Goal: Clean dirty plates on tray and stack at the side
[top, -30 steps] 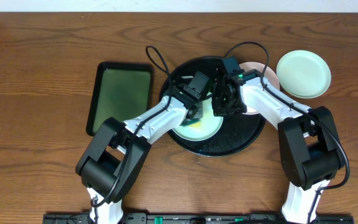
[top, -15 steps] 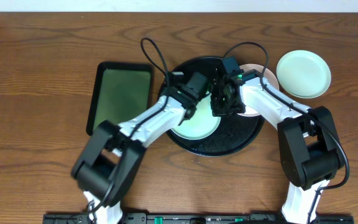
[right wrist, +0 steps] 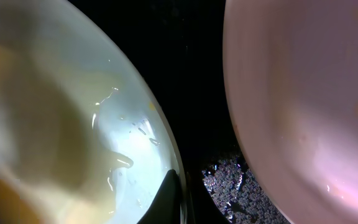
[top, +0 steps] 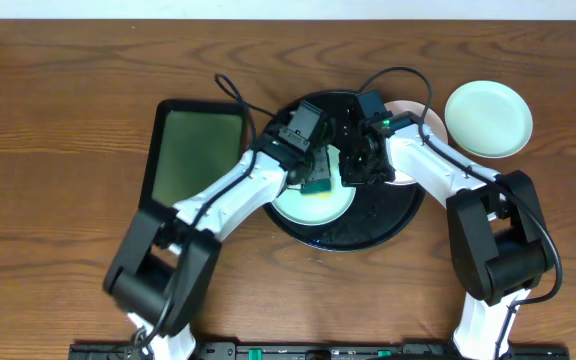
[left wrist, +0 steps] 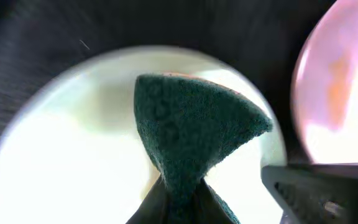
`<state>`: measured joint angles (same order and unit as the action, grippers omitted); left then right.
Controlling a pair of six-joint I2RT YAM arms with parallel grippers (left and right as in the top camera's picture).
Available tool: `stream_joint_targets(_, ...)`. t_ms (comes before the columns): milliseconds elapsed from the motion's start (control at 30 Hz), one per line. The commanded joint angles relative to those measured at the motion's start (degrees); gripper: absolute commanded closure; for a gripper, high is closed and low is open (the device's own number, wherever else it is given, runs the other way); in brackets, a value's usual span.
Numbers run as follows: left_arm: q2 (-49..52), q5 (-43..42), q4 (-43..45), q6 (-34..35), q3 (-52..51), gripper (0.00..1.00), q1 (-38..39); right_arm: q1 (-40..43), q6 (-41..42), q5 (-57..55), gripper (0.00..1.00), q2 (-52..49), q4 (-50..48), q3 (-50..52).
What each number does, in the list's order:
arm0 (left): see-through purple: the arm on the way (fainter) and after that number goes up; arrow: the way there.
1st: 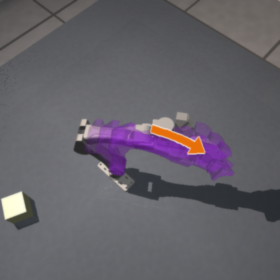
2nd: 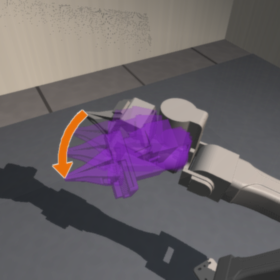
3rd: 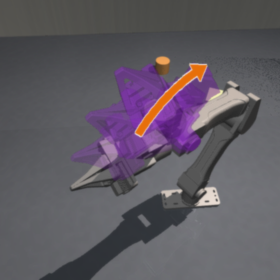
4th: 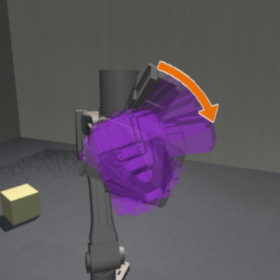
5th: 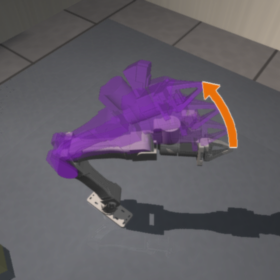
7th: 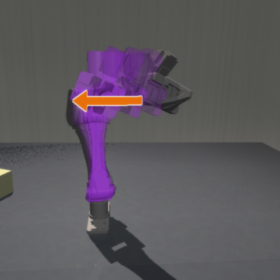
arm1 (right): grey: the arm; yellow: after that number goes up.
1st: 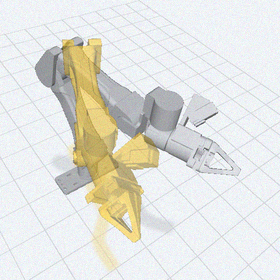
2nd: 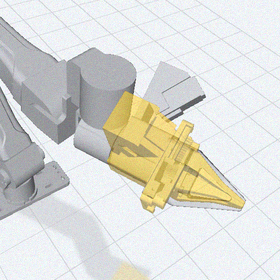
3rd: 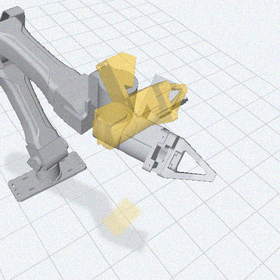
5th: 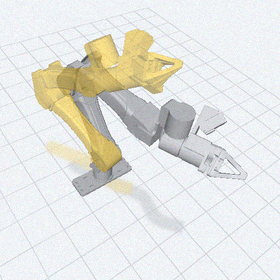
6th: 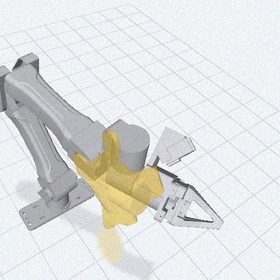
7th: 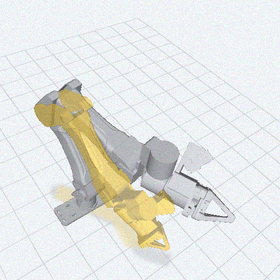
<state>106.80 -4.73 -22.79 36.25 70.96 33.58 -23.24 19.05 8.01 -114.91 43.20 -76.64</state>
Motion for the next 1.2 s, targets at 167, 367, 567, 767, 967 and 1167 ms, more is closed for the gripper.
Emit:
stream_joint_targets(167,6.25,1.29,-1.01,-3.19,-0.35,0.92,-0.09,0.11,-0.7,-2.82,0.99,-1.25,0.04,0.55)
stream_joint_targets(367,6.12,26.64,-6.6,-3.17,-0.33,0.92,-0.42,0.09,-0.68,-2.8,0.99,-1.25,0.07,0.55)
stream_joint_targets(567,3.08,34.14,-9.33,-3.19,-0.31,0.92,-0.85,-0.11,-0.7,-2.69,0.99,-1.05,-0.76,0.52)
stream_joint_targets(767,-5.09,30.32,-10.19,-3.17,-0.31,0.92,-1.25,-0.11,-1.92,-2.8,0.99,2.05,-1.01,-0.42)
stream_joint_targets(967,-16.79,14.78,-10.93,-3.19,-0.33,0.92,-6.78,-0.26,-5.68,-2.95,0.99,9.03,-1.11,-2.54)
stream_joint_targets(1167,-25.09,2.69,-16.28,-7.3,-0.33,0.92,-17.73,-3.39,-12.66,-17.81,0.99,17.75,-1.2,-2.99)
